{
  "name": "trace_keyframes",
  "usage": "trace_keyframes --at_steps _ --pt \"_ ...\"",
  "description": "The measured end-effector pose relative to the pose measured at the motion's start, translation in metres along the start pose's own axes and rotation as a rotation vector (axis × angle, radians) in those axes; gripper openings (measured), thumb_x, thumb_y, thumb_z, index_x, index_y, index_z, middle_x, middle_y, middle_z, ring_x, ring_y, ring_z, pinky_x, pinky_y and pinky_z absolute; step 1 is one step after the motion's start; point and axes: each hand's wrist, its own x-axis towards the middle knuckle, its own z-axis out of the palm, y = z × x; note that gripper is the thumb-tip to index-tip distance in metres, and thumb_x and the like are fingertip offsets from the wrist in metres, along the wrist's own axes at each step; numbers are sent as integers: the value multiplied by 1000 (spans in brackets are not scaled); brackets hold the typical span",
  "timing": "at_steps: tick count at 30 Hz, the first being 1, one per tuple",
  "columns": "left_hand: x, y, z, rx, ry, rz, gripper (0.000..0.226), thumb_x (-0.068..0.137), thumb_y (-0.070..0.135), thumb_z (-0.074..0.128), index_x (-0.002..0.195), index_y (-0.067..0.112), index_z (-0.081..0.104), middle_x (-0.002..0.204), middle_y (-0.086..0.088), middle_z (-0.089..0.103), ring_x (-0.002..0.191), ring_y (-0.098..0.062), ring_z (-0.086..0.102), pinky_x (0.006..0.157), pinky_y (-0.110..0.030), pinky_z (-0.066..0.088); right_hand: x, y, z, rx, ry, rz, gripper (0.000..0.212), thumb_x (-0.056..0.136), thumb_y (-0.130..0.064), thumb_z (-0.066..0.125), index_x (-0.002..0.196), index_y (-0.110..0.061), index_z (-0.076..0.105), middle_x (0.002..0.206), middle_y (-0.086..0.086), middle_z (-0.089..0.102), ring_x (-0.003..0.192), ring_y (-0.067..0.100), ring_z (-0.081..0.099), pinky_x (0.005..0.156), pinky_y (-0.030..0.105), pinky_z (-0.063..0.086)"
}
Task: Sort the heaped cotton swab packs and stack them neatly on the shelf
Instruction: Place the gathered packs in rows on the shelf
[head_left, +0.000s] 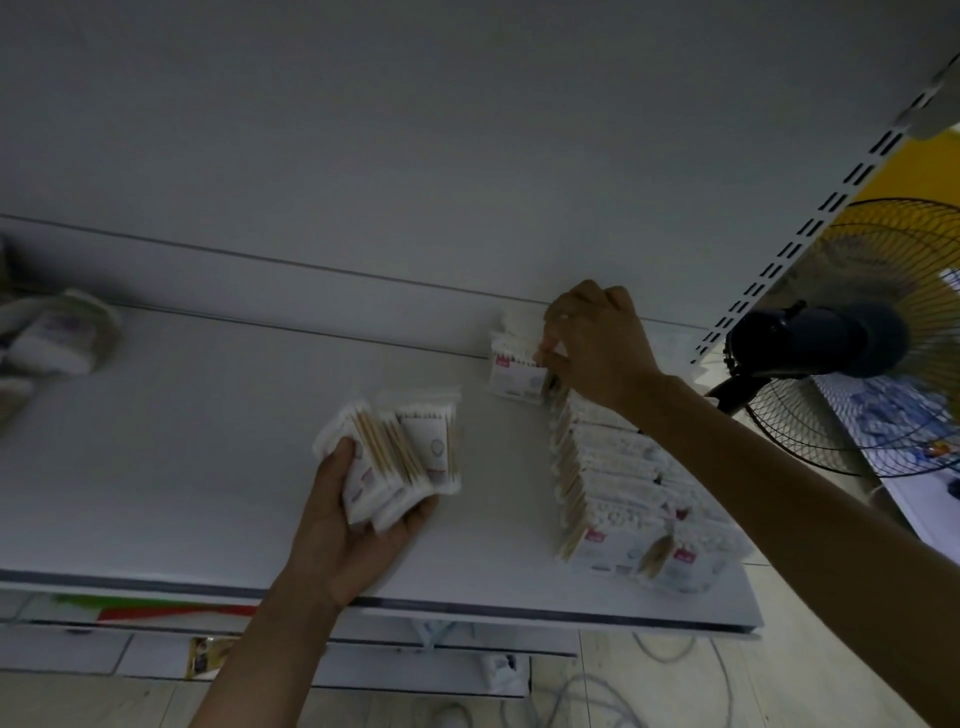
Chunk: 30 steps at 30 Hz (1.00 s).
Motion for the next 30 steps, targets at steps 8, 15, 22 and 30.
trace_keyframes --at_steps 8,15,22,30 --pt "-4 -4 4 103 -53 23 76 34 34 100 103 13 76 120 -15 66 106 -31 66 71 -47 58 -17 -72 -43 697 -301 109 53 82 -65 48 97 -21 72 93 -1 71 84 15 66 79 34 52" --pt "-1 -5 6 -32 -321 -85 45 85 16 73 118 -12 60 124 -32 57 118 -37 56 99 -43 46 -23 -85 -47 989 -484 154 31 79 -32 75 95 -6 70 84 4 72 75 14 69 72 25 53" --pt "-2 -3 4 209 -32 35 81 23 33 100 97 11 77 111 -14 70 96 -25 70 67 -37 59 -17 -37 -48 629 -327 228 28 80 -20 71 107 -15 64 106 2 66 97 18 61 82 29 48" --pt "-1 -6 -1 101 8 27 76 20 26 101 91 14 79 110 -10 71 94 -24 71 67 -43 59 -11 -29 -17 13 -240 76 32 90 -38 55 117 -21 58 117 2 56 111 22 47 92 33 26"
